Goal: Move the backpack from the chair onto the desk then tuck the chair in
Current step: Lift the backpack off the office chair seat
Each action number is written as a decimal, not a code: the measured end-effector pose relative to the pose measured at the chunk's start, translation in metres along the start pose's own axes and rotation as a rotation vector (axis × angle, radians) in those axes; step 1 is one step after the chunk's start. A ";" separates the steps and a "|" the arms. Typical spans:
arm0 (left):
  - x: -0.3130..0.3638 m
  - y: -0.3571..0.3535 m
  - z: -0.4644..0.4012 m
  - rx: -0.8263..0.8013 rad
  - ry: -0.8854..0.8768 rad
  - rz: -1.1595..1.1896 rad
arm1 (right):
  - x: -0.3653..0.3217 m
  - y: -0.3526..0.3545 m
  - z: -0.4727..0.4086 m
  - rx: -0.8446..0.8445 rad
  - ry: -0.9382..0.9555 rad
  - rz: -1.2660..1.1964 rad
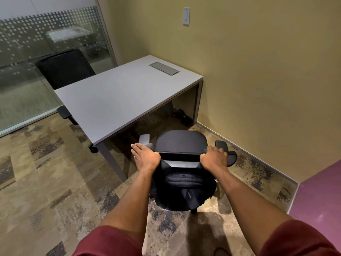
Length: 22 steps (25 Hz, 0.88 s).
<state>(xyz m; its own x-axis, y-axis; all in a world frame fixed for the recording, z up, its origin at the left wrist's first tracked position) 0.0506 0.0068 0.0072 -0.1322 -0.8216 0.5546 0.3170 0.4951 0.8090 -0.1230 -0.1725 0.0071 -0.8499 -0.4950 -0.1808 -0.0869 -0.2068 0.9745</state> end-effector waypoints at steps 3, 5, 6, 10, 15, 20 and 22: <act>-0.004 0.004 -0.002 0.006 0.052 0.063 | 0.002 -0.001 -0.003 0.005 -0.026 0.020; -0.006 0.005 -0.004 0.000 0.080 0.080 | 0.003 -0.001 -0.005 0.010 -0.043 0.011; -0.008 0.005 -0.004 -0.003 0.086 0.087 | 0.003 -0.001 -0.005 0.020 -0.057 -0.008; -0.012 0.003 -0.001 0.050 0.099 0.123 | 0.008 -0.005 0.001 0.075 -0.203 -0.046; -0.020 -0.002 0.005 0.131 0.072 0.166 | 0.019 0.000 -0.001 0.023 -0.321 -0.039; -0.022 -0.004 0.009 0.173 0.074 0.211 | 0.037 0.002 -0.006 0.001 -0.359 -0.164; -0.022 -0.006 0.013 0.194 0.088 0.225 | 0.040 0.001 -0.005 0.026 -0.354 -0.218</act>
<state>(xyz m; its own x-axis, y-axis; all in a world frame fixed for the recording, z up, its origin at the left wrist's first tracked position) 0.0393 0.0255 -0.0072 0.0056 -0.7025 0.7116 0.1423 0.7050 0.6948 -0.1544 -0.1969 0.0006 -0.9362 -0.1199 -0.3305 -0.2935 -0.2508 0.9225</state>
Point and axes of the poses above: each hand's wrist, its own z-axis away from the middle knuckle, its own y-axis out of the back of the hand, x = y × z, the point moved 2 cm from there along -z, towards the middle knuckle, and after that the axes turned 3 degrees about x, right-handed, at the moved point
